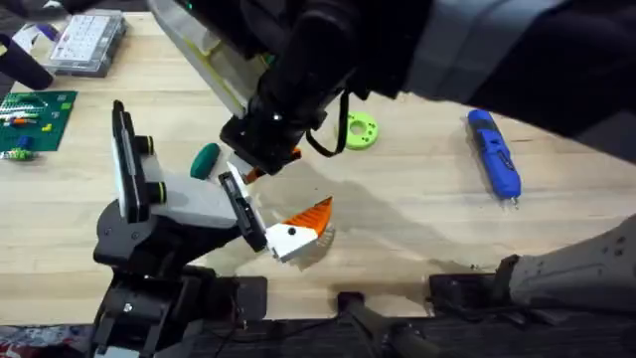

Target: Pick up the gripper from the table and insert it into the empty holder that is missing its gripper. Then pick up a screw, insert it into the mounting hole, and use the screwdriver to tighten it. Finally, clean up the table by picking up the vegetable and placing it into the bucket.

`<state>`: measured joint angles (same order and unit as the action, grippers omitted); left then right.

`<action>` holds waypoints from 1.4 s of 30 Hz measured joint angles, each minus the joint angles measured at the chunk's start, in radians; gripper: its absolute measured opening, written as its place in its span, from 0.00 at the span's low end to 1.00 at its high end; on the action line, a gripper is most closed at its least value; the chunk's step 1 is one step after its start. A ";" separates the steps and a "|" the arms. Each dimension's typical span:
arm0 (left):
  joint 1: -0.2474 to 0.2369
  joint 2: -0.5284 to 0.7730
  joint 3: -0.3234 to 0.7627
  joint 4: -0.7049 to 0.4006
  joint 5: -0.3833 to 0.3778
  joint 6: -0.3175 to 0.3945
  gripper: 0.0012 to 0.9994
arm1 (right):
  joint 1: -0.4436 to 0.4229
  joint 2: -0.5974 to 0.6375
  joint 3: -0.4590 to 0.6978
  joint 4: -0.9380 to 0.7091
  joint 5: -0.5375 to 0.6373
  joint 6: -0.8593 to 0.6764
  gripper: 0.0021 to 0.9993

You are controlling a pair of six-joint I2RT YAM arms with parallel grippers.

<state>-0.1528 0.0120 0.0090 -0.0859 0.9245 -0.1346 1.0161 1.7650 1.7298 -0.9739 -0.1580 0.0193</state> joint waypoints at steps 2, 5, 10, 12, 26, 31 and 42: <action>0.000 0.000 0.000 -0.001 0.002 -0.002 0.97 | 0.000 0.011 0.000 0.005 0.004 0.000 0.01; 0.000 0.000 0.000 -0.001 0.004 -0.006 0.97 | -0.002 0.016 0.000 0.006 0.007 0.000 0.01; 0.000 0.000 0.000 -0.001 0.004 -0.006 0.97 | -0.002 0.016 0.000 0.002 0.000 0.000 0.17; 0.000 0.000 0.000 -0.001 0.003 -0.007 0.97 | 0.000 0.016 0.000 0.002 0.000 0.000 0.31; 0.001 0.000 0.000 0.000 0.000 0.007 0.99 | -0.022 -0.010 0.001 -0.019 0.051 0.000 0.99; 0.001 0.000 0.000 0.000 0.000 0.012 0.87 | -0.013 -0.021 0.002 -0.019 0.044 0.000 1.00; 0.000 0.000 0.000 0.000 0.000 0.023 0.02 | -0.006 -0.021 0.002 -0.017 0.024 0.000 1.00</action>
<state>-0.1528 0.0116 0.0090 -0.0856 0.9245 -0.1120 1.0105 1.7443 1.7317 -0.9909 -0.1336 0.0193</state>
